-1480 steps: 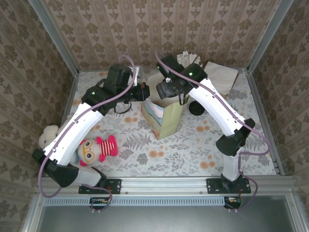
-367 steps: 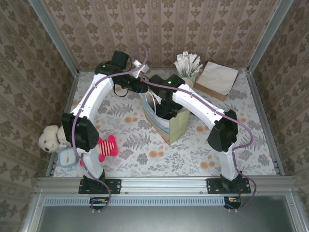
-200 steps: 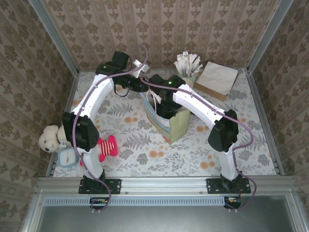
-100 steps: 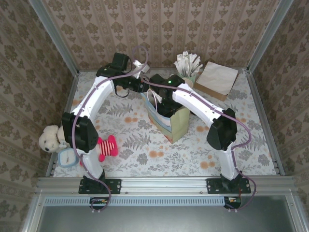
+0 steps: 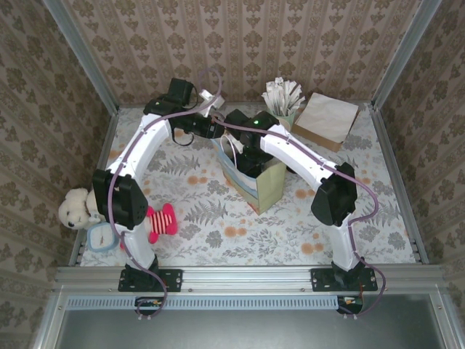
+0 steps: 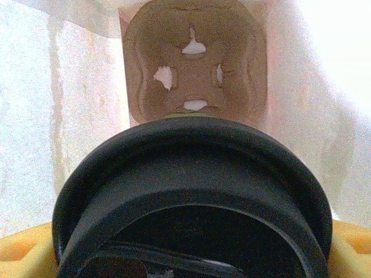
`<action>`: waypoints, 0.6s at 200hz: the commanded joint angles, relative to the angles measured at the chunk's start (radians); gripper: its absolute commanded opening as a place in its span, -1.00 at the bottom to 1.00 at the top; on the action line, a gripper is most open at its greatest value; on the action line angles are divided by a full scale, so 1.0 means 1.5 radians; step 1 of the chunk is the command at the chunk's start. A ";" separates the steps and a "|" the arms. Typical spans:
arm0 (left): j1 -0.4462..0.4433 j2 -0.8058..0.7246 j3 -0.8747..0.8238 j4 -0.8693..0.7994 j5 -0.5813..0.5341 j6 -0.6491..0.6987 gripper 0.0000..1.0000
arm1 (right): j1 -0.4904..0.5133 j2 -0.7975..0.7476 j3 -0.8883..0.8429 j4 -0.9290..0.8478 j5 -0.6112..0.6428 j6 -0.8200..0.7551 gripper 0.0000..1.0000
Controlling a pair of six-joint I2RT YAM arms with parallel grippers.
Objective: Pack the takeout coffee
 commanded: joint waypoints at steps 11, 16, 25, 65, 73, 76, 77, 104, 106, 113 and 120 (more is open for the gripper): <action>0.005 -0.008 -0.003 -0.017 0.034 0.005 -1.00 | -0.004 0.009 0.036 -0.020 -0.026 0.004 0.17; 0.004 -0.012 -0.008 -0.012 0.042 0.008 -1.00 | -0.004 0.010 0.039 -0.019 -0.029 0.005 0.17; 0.005 -0.017 -0.017 0.000 0.055 0.009 -1.00 | -0.002 0.014 0.042 -0.019 -0.030 0.002 0.17; 0.004 -0.018 -0.013 -0.014 0.078 0.016 -1.00 | -0.001 0.021 0.055 -0.029 -0.030 -0.021 0.17; 0.006 -0.020 -0.013 -0.014 0.078 0.016 -1.00 | -0.001 0.025 0.054 -0.032 -0.027 -0.025 0.17; 0.007 -0.020 -0.013 -0.015 0.079 0.016 -1.00 | -0.001 0.028 0.055 -0.034 -0.025 -0.026 0.17; 0.007 -0.020 -0.013 -0.015 0.079 0.016 -1.00 | -0.001 0.029 0.055 -0.035 -0.024 -0.026 0.17; 0.018 -0.017 0.007 -0.035 0.076 0.003 -1.00 | -0.002 0.042 0.056 -0.067 0.006 -0.026 0.16; 0.019 -0.017 0.008 -0.035 0.074 0.001 -1.00 | -0.002 0.043 0.056 -0.069 0.009 -0.024 0.16; 0.019 -0.017 0.010 -0.035 0.071 -0.009 -1.00 | -0.002 0.043 0.058 -0.077 0.015 -0.022 0.16; 0.019 -0.018 0.012 -0.034 0.069 -0.016 -1.00 | -0.002 0.042 0.058 -0.083 0.016 -0.021 0.16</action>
